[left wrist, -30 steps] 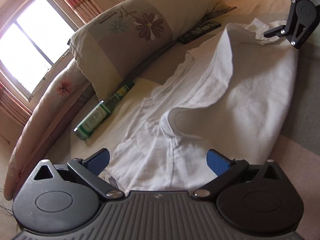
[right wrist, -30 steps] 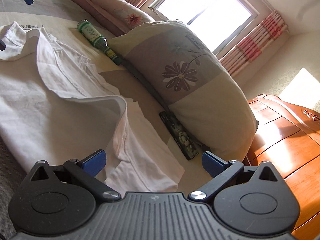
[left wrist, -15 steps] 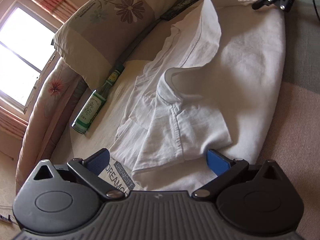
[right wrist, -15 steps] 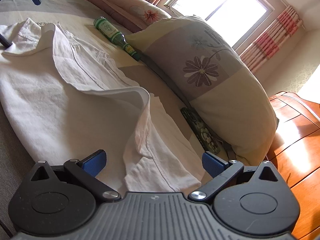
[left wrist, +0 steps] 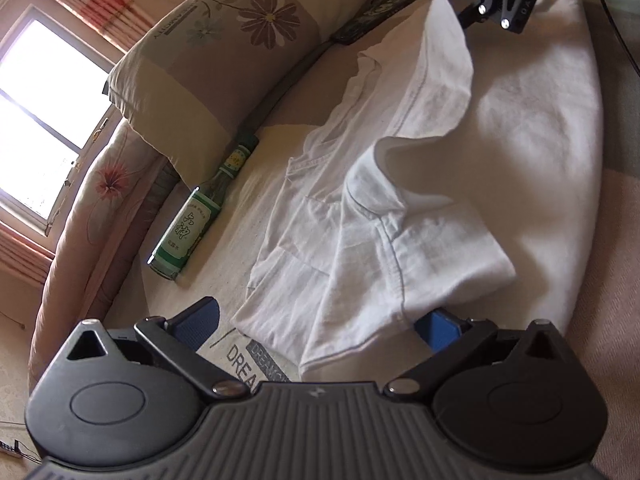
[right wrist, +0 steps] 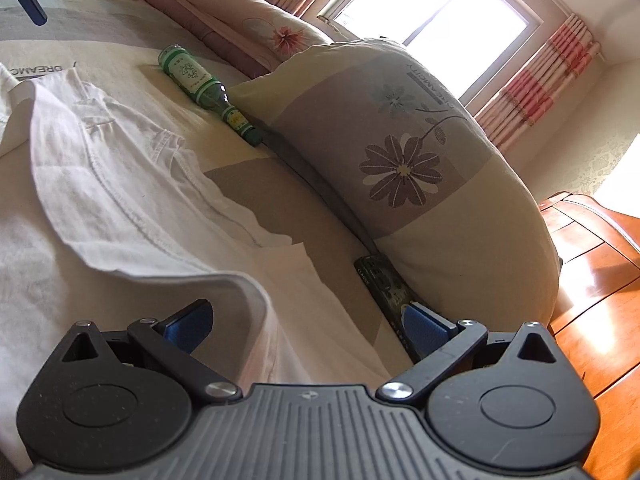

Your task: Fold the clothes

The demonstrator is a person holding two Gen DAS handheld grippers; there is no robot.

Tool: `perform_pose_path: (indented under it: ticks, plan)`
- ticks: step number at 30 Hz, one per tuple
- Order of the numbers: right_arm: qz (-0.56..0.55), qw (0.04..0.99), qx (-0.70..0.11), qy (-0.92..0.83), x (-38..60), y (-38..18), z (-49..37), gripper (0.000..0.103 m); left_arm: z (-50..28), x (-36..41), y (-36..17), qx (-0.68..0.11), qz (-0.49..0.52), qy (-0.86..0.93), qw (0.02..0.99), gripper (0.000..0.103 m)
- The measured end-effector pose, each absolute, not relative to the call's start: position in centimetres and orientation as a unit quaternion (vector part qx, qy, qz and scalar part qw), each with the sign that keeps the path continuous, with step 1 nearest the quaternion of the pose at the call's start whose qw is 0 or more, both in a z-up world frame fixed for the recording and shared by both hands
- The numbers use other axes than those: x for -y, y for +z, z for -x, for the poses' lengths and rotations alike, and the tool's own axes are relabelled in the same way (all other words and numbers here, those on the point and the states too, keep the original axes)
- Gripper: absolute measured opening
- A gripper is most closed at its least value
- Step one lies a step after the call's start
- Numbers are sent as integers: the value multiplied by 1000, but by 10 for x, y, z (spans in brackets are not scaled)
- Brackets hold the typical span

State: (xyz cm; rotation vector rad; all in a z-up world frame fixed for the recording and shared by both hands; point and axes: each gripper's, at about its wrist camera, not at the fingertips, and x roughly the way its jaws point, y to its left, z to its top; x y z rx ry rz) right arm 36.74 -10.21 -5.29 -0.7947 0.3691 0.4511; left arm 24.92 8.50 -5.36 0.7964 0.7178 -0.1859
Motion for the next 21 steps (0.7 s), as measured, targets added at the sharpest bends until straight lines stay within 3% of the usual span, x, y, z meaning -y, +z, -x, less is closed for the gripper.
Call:
perform_pose_path:
  ticks: [11,15,21]
  plan:
    - [298,870,-286,270,108,-53,-458,103,-302,-166,-46,-365,-155,-38,917,102]
    - [247,871,-309,291,120,-42,-466,103,-305,-182,-38,-358,-124,-5,925,102]
    - [214,880,-276,321,152,-4,-433,103,-291,-169,-23,-344,-125,-10,930,102]
